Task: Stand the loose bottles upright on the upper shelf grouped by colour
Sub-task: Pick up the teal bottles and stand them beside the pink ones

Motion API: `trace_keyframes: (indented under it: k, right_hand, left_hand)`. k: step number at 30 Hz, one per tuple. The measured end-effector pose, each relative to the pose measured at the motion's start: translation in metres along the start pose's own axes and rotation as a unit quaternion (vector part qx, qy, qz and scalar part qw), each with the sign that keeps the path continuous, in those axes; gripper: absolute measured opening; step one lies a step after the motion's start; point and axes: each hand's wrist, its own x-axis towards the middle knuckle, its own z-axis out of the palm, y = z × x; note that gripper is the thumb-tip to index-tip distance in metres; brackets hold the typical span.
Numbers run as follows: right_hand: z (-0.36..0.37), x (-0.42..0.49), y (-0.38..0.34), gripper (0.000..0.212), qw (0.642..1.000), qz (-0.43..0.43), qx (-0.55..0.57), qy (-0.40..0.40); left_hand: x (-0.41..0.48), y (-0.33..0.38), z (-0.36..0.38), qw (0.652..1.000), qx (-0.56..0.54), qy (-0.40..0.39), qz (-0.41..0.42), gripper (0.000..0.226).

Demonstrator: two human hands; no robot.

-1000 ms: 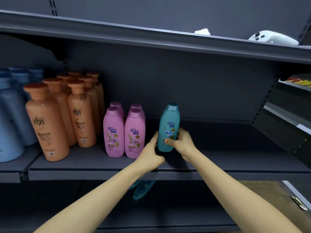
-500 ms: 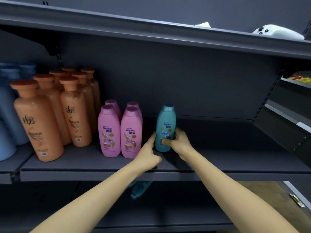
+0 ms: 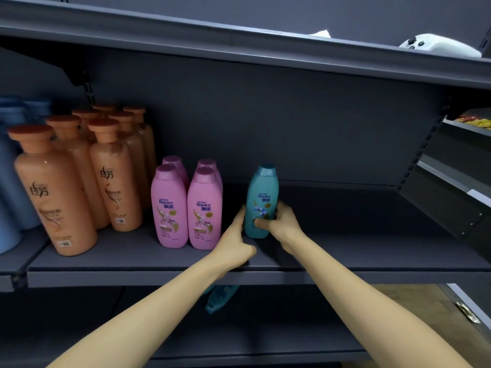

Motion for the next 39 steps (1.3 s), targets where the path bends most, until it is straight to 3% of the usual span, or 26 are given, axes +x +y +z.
trace_keyframes:
  k: [28,35,39]
  right_hand:
    - [-0.003,-0.006,-0.002,0.050,0.999,0.010,-0.038,-0.014]
    - [-0.002,-0.008,-0.002,0.050,0.998,0.010,-0.055,-0.003]
    - [-0.002,-0.013,0.000,0.048,0.997,0.013,-0.074,0.019]
  left_hand:
    - [-0.004,0.000,0.007,0.999,0.001,0.038,-0.006,0.096]
    - [-0.006,0.004,0.007,0.998,-0.001,0.055,-0.017,0.089]
    - [-0.017,0.008,0.008,0.996,0.050,0.076,-0.011,0.080]
